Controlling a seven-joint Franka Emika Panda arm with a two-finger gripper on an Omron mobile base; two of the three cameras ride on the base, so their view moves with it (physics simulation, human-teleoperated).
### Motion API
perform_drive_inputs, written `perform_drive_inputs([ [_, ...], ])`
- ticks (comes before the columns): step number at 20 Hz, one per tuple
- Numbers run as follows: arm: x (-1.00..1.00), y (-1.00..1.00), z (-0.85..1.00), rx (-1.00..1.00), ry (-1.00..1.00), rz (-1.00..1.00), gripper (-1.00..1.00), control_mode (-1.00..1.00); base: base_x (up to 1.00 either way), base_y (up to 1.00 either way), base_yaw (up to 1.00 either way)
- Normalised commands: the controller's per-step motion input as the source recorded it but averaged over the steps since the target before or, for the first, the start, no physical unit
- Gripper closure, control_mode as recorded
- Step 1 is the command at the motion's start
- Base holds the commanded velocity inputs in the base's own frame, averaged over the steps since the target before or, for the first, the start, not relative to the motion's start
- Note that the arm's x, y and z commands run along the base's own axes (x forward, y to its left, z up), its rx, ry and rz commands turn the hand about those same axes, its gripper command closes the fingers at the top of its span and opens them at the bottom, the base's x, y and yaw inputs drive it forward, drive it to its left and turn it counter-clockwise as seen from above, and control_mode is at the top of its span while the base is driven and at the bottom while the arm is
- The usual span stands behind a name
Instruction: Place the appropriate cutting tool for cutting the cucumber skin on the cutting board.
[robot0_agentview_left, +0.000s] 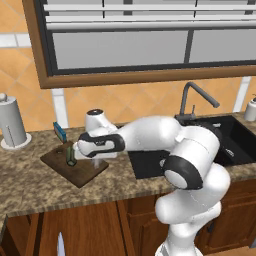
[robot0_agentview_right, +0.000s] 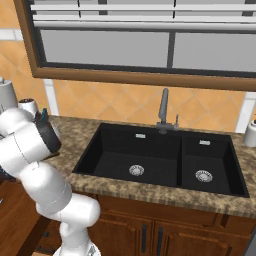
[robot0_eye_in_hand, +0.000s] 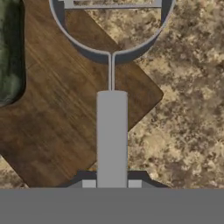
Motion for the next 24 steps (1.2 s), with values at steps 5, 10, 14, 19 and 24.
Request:
perform_drive_inputs([
  [5,0.48,0.14,-0.41,0.02,0.01,0.00,1.00,-1.00,0.00,0.00,0.00],
  [10,0.34,0.17,-0.37,0.02,0.00,0.00,1.00,-1.00,0.00,0.00,0.00],
  [14,0.15,0.32,-0.35,0.02,0.00,0.00,1.00,-1.00,0.00,0.00,0.00],
  [19,0.07,0.18,-0.20,0.00,0.00,0.00,1.00,-1.00,0.00,0.00,0.00],
  [24,0.00,0.00,-0.07,0.00,0.00,0.00,-1.00,-1.00,0.00,0.00,0.00],
])
